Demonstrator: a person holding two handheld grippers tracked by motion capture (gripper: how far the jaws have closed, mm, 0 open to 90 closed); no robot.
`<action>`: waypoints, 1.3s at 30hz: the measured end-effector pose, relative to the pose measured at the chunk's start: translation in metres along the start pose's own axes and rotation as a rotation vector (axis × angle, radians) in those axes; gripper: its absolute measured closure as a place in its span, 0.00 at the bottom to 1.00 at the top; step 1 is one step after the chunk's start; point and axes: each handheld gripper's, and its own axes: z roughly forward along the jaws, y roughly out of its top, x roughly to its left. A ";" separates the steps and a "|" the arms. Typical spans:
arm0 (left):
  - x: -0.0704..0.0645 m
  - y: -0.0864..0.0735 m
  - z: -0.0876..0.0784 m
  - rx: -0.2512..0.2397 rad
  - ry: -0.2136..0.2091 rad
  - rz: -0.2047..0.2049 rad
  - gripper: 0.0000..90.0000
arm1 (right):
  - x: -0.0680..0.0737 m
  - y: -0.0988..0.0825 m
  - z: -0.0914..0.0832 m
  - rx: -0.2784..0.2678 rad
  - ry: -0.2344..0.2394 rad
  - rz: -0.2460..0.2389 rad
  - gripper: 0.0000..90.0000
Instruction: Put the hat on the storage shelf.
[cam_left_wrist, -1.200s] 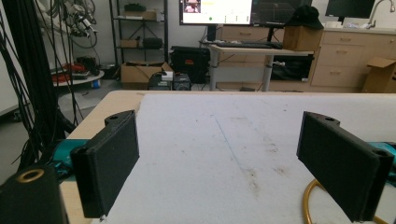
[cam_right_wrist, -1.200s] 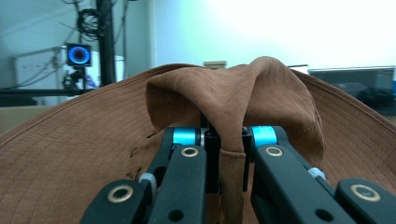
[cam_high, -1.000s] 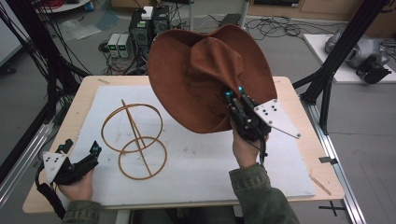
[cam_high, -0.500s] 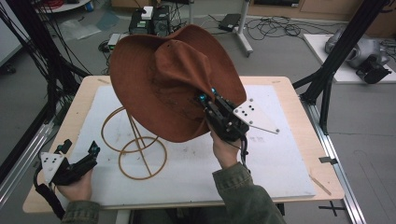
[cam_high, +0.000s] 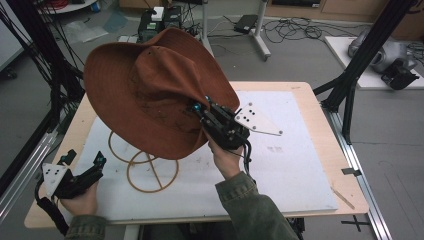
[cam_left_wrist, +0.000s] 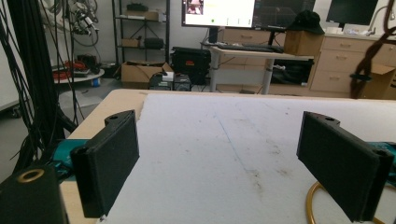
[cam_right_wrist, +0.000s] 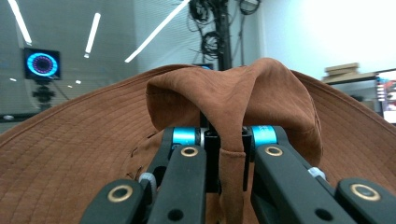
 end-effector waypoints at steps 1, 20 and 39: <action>0.000 0.000 0.000 0.002 -0.001 0.000 0.15 | 0.000 -0.001 0.001 0.000 0.011 0.007 0.98; 0.001 -0.001 -0.001 0.001 0.004 -0.006 0.15 | 0.013 -0.018 0.024 0.049 0.175 0.021 0.98; 0.001 -0.001 0.000 0.009 0.000 -0.003 0.15 | 0.018 -0.041 0.016 0.113 0.251 0.022 0.98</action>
